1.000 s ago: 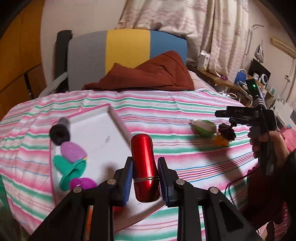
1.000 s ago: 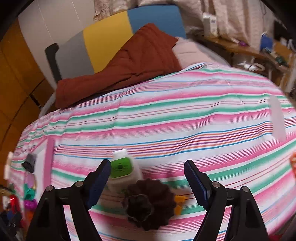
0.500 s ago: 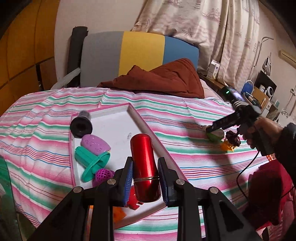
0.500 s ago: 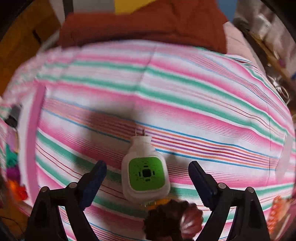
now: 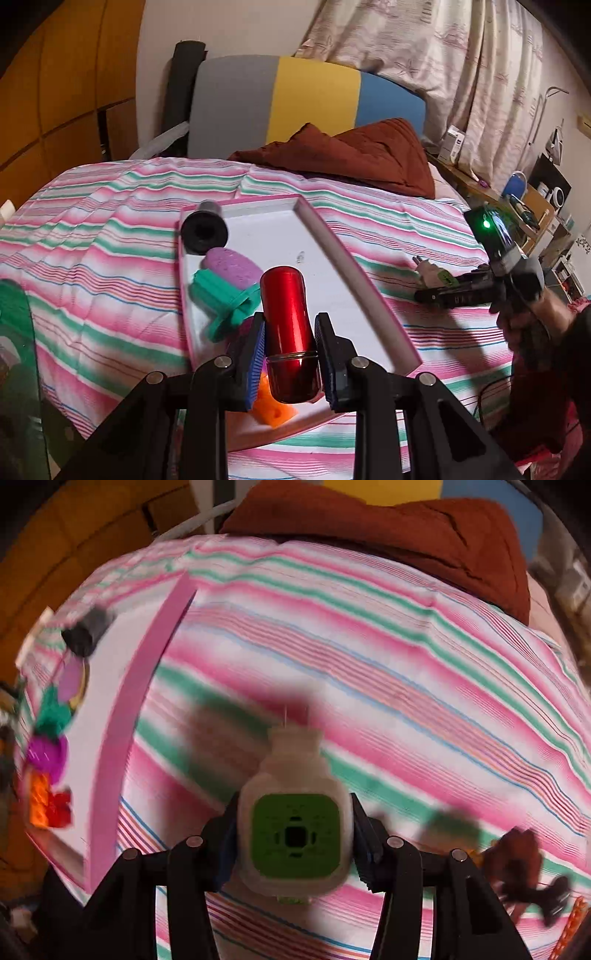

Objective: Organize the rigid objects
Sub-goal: 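Carry the red cylinder over the tray while the right gripper grasps the white green-faced bottle, then lower the red cylinder into the tray and open the left gripper while the right carries the bottle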

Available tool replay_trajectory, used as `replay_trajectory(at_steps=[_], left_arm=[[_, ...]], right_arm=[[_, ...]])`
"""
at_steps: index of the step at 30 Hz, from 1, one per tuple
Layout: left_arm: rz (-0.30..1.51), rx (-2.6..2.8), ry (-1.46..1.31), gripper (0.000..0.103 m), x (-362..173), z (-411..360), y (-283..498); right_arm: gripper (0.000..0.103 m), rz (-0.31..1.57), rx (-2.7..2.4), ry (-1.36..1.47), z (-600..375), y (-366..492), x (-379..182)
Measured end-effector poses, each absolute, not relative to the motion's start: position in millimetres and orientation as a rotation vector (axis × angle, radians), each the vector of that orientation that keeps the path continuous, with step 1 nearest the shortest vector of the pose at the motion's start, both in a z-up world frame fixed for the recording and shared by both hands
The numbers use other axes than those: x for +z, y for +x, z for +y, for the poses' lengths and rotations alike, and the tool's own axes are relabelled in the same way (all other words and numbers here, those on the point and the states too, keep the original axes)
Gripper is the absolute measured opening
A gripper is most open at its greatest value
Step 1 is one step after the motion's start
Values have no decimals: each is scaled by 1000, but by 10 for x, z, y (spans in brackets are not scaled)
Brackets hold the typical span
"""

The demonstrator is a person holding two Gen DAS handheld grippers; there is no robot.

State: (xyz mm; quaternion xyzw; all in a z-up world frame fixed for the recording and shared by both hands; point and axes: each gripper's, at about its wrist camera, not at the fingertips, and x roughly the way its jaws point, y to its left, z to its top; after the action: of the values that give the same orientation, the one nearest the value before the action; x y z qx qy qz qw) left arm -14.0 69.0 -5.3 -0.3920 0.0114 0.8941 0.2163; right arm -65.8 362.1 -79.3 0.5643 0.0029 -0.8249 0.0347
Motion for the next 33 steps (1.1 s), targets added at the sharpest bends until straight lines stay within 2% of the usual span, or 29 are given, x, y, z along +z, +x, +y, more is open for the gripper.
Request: replay_trajectory(at_steps=[3,11,20,22,26,29,33], left_arm=[[41,2489,-1102,26,-76,657,-146],[12,2482,-1163,26,-110,661,-228],[5,2491,-1160,26,-2,757,-400],[-8,2493,-1156,26,26,768,-459],[-43,2482,-1168,26,58,795,-579],[-48,2471,-1185,26,71,828,-680],[-141,2436,-1242,26,57,829,-875]], right_arm=[[53,-61,-2554,1691,3687,-583,-786],[53,39,-2511,1609,3695,-551,-775],[55,-3,-2493,1572,3807,-619,-832],[59,8,-2491,1571,3741,-666,-854],[74,11,-2472,1565,3631,-738,-904],[76,18,-2469,1573,3605,-747,-903],[76,-134,-2449,1592,3740,-778,-860]])
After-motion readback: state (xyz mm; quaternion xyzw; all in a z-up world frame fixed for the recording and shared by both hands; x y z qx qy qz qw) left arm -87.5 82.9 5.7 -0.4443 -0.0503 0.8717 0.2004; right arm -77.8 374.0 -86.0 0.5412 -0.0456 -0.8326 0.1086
